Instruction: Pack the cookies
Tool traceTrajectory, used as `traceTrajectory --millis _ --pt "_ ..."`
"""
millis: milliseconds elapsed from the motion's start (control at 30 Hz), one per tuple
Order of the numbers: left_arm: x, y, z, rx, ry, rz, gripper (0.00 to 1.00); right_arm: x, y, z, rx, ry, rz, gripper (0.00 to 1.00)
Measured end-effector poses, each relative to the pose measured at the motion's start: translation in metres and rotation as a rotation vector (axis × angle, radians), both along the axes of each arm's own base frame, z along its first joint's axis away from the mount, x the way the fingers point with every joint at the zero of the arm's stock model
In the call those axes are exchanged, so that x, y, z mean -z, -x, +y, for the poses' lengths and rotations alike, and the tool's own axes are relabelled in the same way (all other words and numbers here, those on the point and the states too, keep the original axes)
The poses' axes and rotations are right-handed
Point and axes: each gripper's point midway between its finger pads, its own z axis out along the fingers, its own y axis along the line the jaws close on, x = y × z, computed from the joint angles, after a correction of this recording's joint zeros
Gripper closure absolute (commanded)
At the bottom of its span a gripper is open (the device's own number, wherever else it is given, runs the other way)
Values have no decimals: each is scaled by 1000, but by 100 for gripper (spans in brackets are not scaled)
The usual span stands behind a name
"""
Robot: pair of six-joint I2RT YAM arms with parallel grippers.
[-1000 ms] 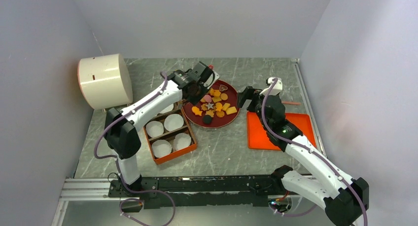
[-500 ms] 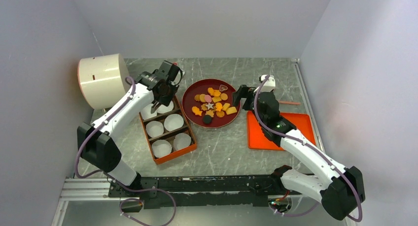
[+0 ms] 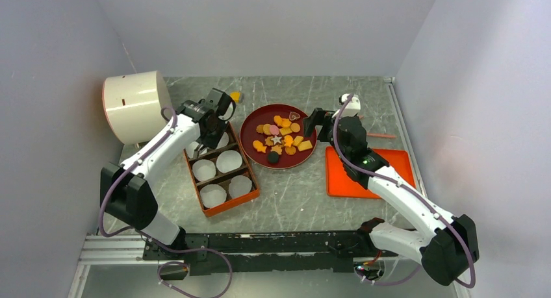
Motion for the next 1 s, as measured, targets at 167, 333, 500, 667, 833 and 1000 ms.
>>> traceTrajectory --millis 167,333,500,667,833,1000 --pt "5 6 3 -12 -8 23 66 -2 0 2 -9 -4 -2 1" --pt "11 9 5 -27 -14 34 66 -2 -2 5 -16 -3 2 1" --pt "19 13 9 -33 -30 54 62 0 -3 6 -18 -1 8 1" --pt "21 8 6 -33 -23 37 61 0 -3 6 -19 -1 8 1" --pt "27 1 3 -33 -19 31 60 0 -3 6 -19 -1 8 1" --pt "34 0 3 -34 -26 41 58 0 -3 6 -18 -1 8 1"
